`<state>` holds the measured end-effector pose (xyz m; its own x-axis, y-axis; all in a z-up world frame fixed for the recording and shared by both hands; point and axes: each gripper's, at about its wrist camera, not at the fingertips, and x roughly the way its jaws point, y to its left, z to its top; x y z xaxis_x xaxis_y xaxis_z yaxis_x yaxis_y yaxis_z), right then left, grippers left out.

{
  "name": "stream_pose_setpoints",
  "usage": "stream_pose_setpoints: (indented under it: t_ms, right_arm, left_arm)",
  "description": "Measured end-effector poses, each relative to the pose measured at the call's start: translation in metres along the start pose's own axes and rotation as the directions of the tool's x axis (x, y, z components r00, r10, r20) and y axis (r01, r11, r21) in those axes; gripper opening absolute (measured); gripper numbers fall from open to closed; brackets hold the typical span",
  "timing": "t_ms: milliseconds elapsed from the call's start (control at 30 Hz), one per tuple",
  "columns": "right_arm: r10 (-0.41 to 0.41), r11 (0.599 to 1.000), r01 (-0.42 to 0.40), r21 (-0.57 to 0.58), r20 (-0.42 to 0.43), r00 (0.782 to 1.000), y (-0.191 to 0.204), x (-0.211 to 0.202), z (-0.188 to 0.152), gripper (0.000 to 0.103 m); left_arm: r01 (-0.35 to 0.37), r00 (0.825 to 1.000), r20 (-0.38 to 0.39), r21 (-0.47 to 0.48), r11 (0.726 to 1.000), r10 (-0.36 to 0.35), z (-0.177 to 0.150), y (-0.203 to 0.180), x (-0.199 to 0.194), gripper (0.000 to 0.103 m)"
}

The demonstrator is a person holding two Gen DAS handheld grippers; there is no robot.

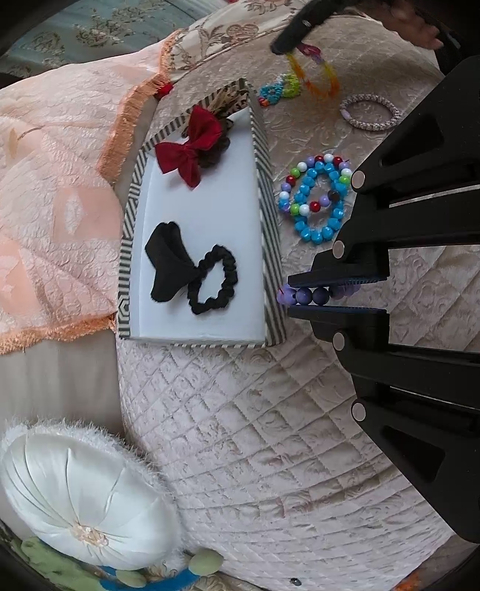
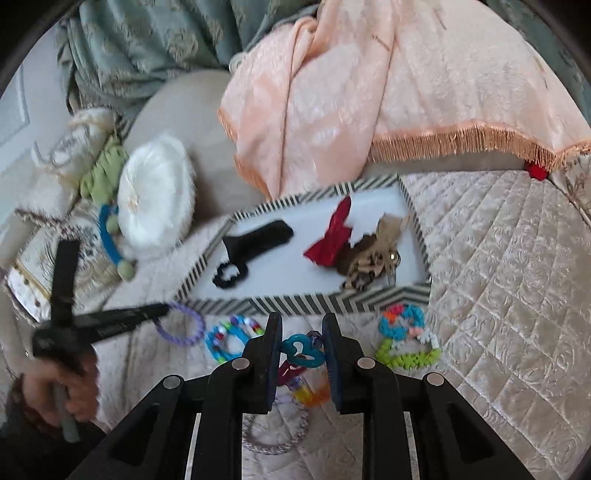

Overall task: Organize jewelry
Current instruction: 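Lift the purple bracelet with the left gripper while the right gripper lifts the charm bracelet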

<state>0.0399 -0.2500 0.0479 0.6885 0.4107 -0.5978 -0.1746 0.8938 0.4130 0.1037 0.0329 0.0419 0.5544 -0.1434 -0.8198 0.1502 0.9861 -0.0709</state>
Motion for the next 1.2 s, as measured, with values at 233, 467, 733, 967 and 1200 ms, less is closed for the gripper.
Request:
stream_pose_setpoints:
  t_ms: [233,467,733,967,1200]
  right_arm:
    - [-0.027,1.000,0.027,-0.015,0.009,1.000,0.006,-0.001,-0.001,0.021]
    - [-0.054,0.997,0.052,-0.053,-0.032,0.998,0.020,0.015,-0.008,0.021]
    - [-0.072,0.995,0.070,-0.078,-0.029,0.997,0.025,0.017,-0.009,0.021]
    - [-0.075,0.994,0.073,-0.077,-0.022,0.997,0.025,0.014,-0.008,0.021]
    - [-0.072,0.995,0.071,-0.074,-0.006,0.997,0.026,0.011,-0.007,0.021]
  left_arm:
    - [-0.024,1.000,0.017,0.032,0.999,0.023,-0.002,-0.010,-0.001,0.008]
    - [-0.058,0.998,0.035,0.045,0.997,0.057,-0.003,-0.012,-0.003,0.008]
    - [-0.061,0.998,0.037,0.042,0.997,0.060,-0.003,-0.011,-0.004,0.008]
    - [-0.065,0.997,0.035,0.044,0.997,0.063,-0.004,-0.011,-0.003,0.008]
    - [-0.071,0.997,0.034,0.047,0.996,0.070,-0.004,-0.011,0.000,0.008]
